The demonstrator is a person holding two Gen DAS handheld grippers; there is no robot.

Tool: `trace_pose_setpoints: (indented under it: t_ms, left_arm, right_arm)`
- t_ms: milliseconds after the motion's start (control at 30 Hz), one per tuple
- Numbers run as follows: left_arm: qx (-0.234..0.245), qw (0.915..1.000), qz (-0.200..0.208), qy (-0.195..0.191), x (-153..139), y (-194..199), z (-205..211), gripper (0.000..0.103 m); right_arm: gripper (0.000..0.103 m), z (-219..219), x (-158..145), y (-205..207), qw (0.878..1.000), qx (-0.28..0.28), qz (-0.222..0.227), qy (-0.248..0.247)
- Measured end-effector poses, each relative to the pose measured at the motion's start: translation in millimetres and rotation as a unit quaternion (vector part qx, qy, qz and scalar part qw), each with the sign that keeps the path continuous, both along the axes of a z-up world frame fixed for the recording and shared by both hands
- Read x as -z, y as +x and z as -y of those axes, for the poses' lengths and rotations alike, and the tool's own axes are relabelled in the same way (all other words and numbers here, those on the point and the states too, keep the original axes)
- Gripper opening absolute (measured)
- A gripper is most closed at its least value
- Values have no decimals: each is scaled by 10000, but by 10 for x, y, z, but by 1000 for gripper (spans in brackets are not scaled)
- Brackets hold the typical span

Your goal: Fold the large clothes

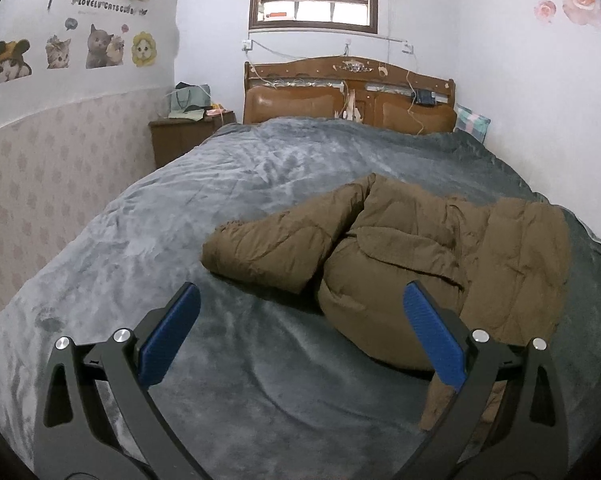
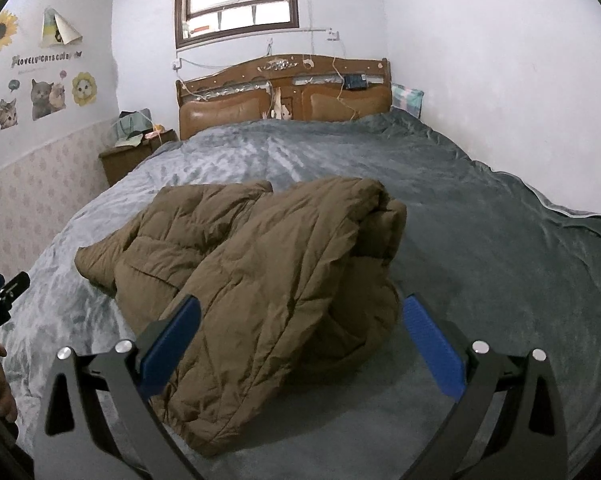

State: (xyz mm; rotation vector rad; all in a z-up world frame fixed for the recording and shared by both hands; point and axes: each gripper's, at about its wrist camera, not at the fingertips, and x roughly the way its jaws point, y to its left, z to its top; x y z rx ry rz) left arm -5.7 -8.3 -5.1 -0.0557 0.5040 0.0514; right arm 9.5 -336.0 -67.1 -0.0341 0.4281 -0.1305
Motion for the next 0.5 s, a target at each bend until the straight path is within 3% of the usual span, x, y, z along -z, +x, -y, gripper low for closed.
trace_pose_setpoints:
  t_ms: [500]
  left_arm:
    - [-30, 10000, 10, 0, -19, -15, 14, 100]
  right_arm:
    - [101, 2, 3, -12, 10000, -33, -22, 6]
